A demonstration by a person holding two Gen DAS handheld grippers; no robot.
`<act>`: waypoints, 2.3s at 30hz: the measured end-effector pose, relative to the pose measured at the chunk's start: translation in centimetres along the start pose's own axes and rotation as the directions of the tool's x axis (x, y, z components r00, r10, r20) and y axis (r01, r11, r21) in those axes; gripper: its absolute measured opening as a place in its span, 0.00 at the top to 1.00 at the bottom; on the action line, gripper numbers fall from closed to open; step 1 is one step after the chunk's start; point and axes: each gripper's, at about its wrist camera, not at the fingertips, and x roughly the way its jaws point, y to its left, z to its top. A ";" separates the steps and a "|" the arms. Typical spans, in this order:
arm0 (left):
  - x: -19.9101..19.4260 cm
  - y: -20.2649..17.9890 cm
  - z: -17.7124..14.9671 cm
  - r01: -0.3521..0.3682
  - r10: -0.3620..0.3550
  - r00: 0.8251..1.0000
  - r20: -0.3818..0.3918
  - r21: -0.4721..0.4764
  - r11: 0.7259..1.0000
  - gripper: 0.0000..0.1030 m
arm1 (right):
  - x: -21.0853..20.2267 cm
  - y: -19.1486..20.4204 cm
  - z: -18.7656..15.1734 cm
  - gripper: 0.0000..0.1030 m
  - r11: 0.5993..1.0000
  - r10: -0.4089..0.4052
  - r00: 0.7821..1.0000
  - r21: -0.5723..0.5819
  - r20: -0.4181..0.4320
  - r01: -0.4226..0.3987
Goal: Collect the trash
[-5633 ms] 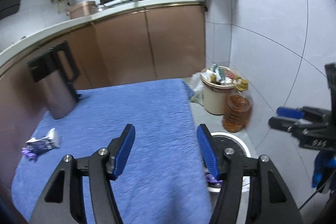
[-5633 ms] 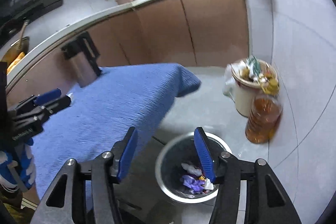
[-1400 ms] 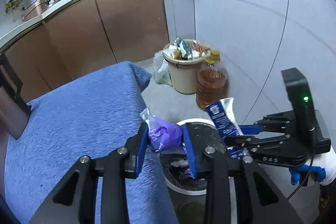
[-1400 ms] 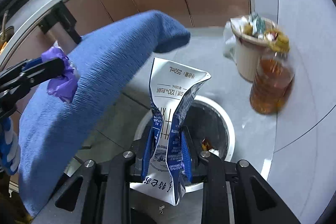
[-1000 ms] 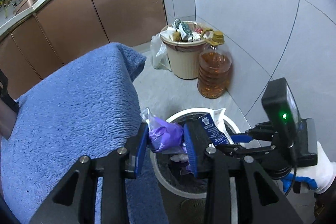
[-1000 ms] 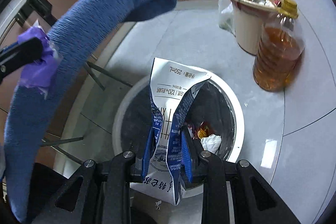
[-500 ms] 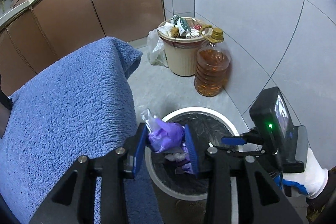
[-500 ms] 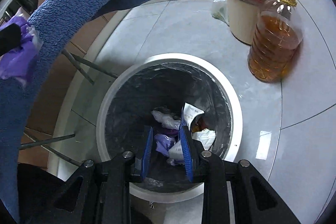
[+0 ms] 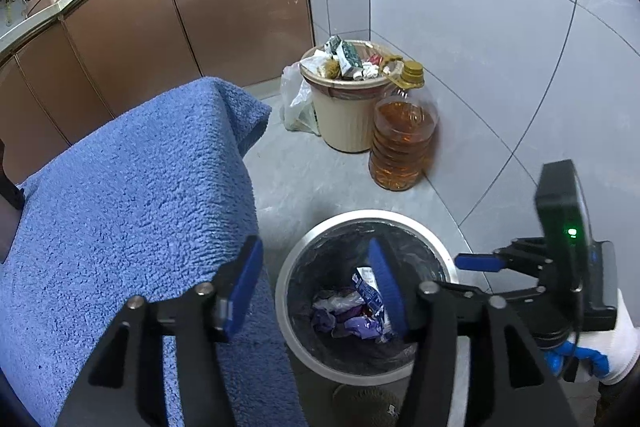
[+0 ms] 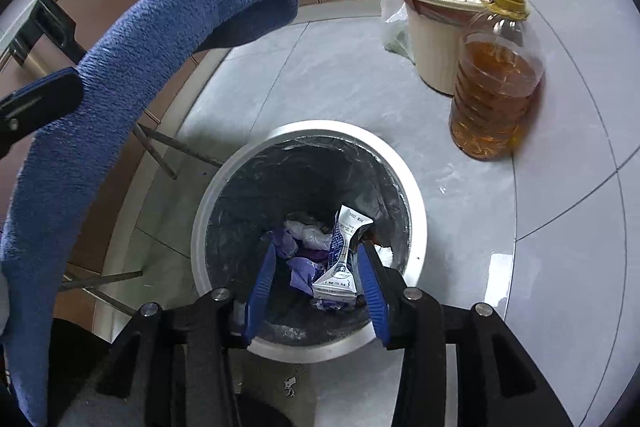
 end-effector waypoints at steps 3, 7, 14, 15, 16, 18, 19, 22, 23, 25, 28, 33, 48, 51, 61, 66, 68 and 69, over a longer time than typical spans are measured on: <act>-0.5 0.1 0.1 0.004 -0.004 1.000 0.007 -0.012 1.000 0.45 | -1.3 0.3 -0.1 0.53 1.000 -0.006 1.000 0.001 0.022 0.006; -1.7 0.0 0.1 -0.002 0.003 1.000 0.025 -0.024 1.000 0.44 | -3.1 1.1 -0.1 0.40 1.000 -0.019 0.998 -0.001 0.060 0.019; -5.6 1.0 -1.2 -0.053 0.056 0.996 0.065 -0.039 0.998 0.44 | -6.6 3.3 0.2 0.18 0.999 -0.034 0.988 -0.007 0.148 0.035; -6.0 1.2 -1.4 -0.062 0.065 0.995 0.069 -0.040 0.997 0.44 | -6.9 3.6 0.2 0.18 0.999 -0.035 0.987 -0.009 0.158 0.037; -6.5 1.6 -1.7 -0.077 0.080 0.994 0.075 -0.042 0.996 0.44 | -7.4 4.2 0.2 0.17 0.999 -0.035 0.984 -0.011 0.172 0.037; -7.4 2.3 -2.4 -0.114 0.117 0.990 0.080 -0.044 0.993 0.44 | -8.1 4.9 0.3 0.16 0.999 -0.029 0.981 -0.015 0.190 0.033; -7.7 2.7 -2.8 -0.124 0.128 0.988 0.080 -0.048 0.991 0.44 | -8.4 5.3 0.4 0.15 0.999 -0.028 0.980 -0.017 0.199 0.032; -8.7 4.3 -4.0 -0.156 0.162 0.984 0.076 -0.076 0.985 0.43 | -9.5 6.6 0.3 0.12 0.999 -0.036 0.972 -0.031 0.233 0.044; -9.2 5.0 -4.5 -0.168 0.175 0.982 0.075 -0.092 0.982 0.41 | -9.9 7.1 0.4 0.10 0.998 -0.041 0.969 -0.037 0.245 0.051; -10.1 6.0 -5.4 -0.190 0.199 0.977 0.078 -0.119 0.975 0.41 | -10.6 7.9 0.4 0.08 0.997 -0.047 0.963 -0.046 0.266 0.061; -11.5 7.4 -6.6 -0.224 0.241 0.966 0.093 -0.163 0.961 0.40 | -11.8 9.5 0.3 0.06 0.995 -0.059 0.951 -0.062 0.304 0.081; -14.6 9.6 -8.3 -0.285 0.321 0.938 0.129 -0.239 0.928 0.40 | -13.0 12.1 0.0 0.05 0.987 -0.084 0.935 -0.098 0.345 0.125; -22.3 11.9 -11.6 -0.361 0.460 0.860 0.222 -0.375 0.854 0.26 | -16.9 18.6 -2.1 0.00 0.953 -0.144 0.856 -0.162 0.496 0.254; -23.8 12.1 -12.3 -0.371 0.486 0.842 0.234 -0.402 0.837 0.21 | -18.1 19.4 -2.4 0.00 0.955 -0.130 0.843 -0.161 0.522 0.248; -27.4 12.3 -14.9 -0.431 0.580 0.776 0.250 -0.460 0.776 0.18 | -20.7 21.9 -3.9 0.00 0.949 -0.141 0.799 -0.151 0.585 0.277; -29.0 12.5 -16.0 -0.434 0.594 0.764 0.252 -0.481 0.762 0.18 | -22.1 22.9 -5.0 0.00 0.943 -0.159 0.763 -0.134 0.626 0.306; -29.5 12.3 -16.3 -0.442 0.603 0.757 0.252 -0.482 0.756 0.18 | -22.7 23.1 -5.4 0.00 0.941 -0.162 0.752 -0.130 0.639 0.313; -29.8 12.1 -16.5 -0.451 0.612 0.749 0.254 -0.483 0.751 0.18 | -22.9 23.1 -5.6 0.00 0.941 -0.161 0.748 -0.129 0.644 0.314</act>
